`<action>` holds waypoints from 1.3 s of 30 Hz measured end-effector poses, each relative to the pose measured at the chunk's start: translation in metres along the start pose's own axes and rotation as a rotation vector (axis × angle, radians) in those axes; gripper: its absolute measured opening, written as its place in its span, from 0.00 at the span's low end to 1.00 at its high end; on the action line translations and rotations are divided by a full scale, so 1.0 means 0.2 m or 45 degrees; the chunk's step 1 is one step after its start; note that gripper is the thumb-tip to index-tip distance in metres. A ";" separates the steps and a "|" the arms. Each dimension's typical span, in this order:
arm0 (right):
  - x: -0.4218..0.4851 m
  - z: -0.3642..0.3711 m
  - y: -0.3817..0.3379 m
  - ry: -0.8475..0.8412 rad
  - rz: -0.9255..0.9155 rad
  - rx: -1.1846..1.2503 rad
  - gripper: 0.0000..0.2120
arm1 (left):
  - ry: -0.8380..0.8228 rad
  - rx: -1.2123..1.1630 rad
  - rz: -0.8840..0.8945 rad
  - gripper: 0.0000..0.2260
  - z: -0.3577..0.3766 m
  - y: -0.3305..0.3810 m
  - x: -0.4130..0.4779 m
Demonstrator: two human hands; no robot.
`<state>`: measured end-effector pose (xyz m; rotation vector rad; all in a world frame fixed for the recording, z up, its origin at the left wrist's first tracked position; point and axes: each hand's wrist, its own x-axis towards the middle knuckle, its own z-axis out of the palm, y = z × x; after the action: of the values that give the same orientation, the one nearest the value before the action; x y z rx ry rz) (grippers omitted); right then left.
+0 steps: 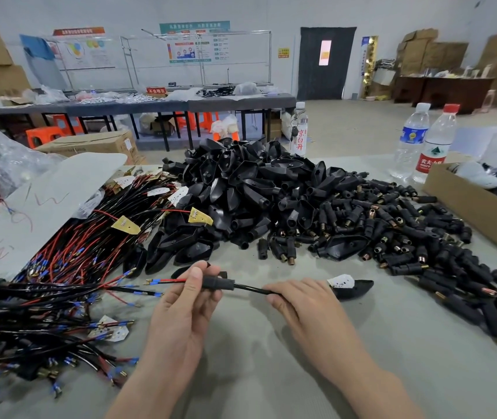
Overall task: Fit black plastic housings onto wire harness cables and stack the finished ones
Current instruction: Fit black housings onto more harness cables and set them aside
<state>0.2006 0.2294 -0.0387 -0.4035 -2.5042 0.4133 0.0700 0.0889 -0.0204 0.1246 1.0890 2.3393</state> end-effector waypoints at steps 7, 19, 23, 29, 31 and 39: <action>0.00 0.04 -0.02 0.054 -0.040 0.017 0.16 | -0.088 0.185 0.021 0.16 0.02 -0.07 -0.04; 0.00 0.00 0.02 0.085 0.016 0.000 0.07 | 0.023 0.082 0.012 0.13 0.01 -0.01 -0.01; -0.01 0.00 0.00 0.029 -0.021 -0.034 0.10 | 0.021 0.105 0.107 0.09 0.00 0.00 -0.01; 0.00 0.02 -0.02 0.162 -0.031 -0.088 0.06 | 0.026 0.099 0.034 0.10 0.03 -0.02 -0.03; 0.00 0.03 -0.03 0.186 -0.069 -0.085 0.05 | 0.040 0.087 0.009 0.11 0.04 -0.04 -0.04; 0.00 0.00 -0.04 -0.069 0.067 -0.142 0.30 | 0.060 0.080 0.007 0.11 0.02 -0.04 -0.02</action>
<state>0.1988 0.2218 -0.0360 -0.5092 -2.5813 0.3098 0.0778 0.0938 -0.0240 0.0957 1.1865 2.3243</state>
